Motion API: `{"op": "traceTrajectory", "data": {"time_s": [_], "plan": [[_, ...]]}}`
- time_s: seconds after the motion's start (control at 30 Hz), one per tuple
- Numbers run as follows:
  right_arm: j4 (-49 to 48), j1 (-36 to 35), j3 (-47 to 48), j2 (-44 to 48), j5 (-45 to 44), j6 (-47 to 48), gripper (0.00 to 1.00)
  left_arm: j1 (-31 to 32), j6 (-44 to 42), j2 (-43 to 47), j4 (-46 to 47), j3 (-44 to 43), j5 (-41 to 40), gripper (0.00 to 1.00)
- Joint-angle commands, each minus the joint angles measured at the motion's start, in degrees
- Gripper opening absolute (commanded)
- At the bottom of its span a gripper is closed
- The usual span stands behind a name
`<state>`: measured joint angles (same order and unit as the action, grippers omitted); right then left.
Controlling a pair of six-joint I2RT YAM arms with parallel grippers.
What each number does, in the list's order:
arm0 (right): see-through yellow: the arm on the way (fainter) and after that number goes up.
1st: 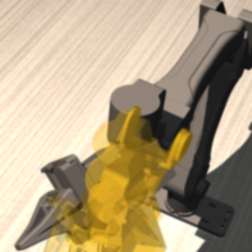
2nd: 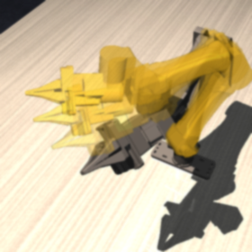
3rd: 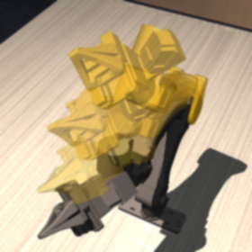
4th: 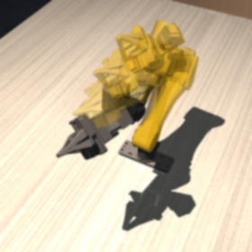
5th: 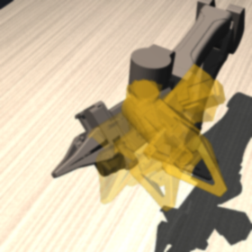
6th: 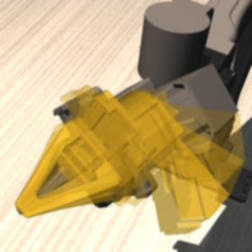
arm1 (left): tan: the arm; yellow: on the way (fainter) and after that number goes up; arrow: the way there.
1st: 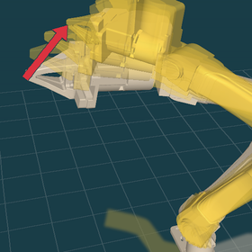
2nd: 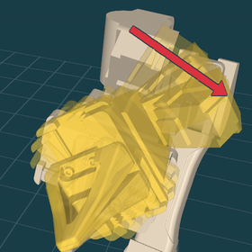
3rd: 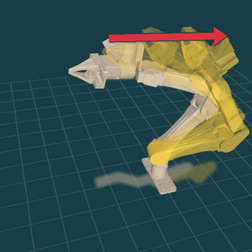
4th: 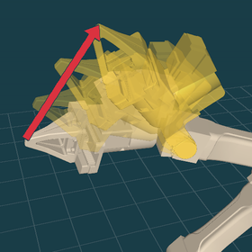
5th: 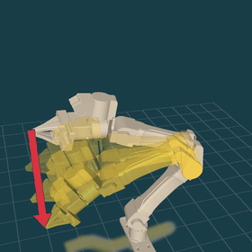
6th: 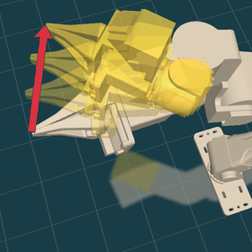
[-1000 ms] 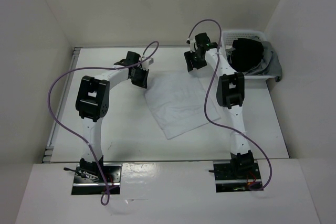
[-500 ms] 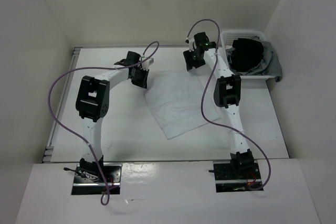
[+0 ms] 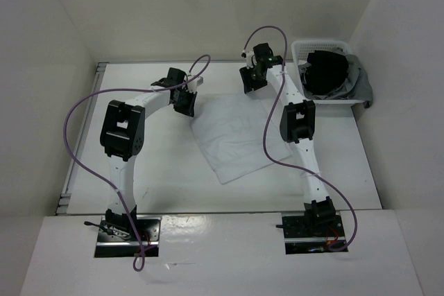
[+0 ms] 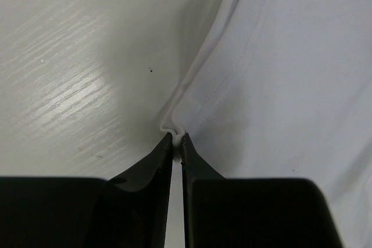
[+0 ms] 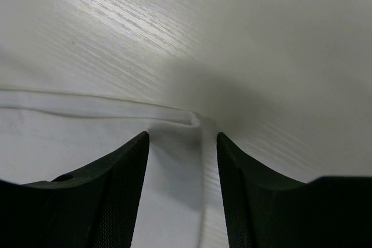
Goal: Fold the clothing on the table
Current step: Fold the skirt
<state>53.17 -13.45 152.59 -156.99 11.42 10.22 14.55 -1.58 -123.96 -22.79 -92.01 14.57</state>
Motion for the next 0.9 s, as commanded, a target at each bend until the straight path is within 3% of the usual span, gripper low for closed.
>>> {"op": "traceTrajectory", "data": {"time_s": [0.0,0.1,0.53,0.73,0.87], "plan": [[1.68,-1.49,2.53,-2.27,1.06,0.33,0.55,0.22,-1.67,0.74,-1.38,-0.89,-0.86,0.15],[1.68,-2.01,2.53,-2.79,1.06,0.86,0.54,0.22,-1.67,0.74,-1.38,-0.89,-0.86,0.15],[2.73,-2.02,3.68,-2.8,0.53,1.38,0.28,0.22,-2.19,0.74,-1.38,0.16,-1.38,0.15],[3.87,-0.87,3.68,-2.8,-0.61,1.38,0.01,-0.48,-3.95,0.74,-2.61,-2.11,-2.7,0.15],[4.4,-0.87,1.92,0.71,-2.01,0.86,0.0,-1.53,-4.56,-1.27,-3.66,-7.37,-3.32,0.13]]}}
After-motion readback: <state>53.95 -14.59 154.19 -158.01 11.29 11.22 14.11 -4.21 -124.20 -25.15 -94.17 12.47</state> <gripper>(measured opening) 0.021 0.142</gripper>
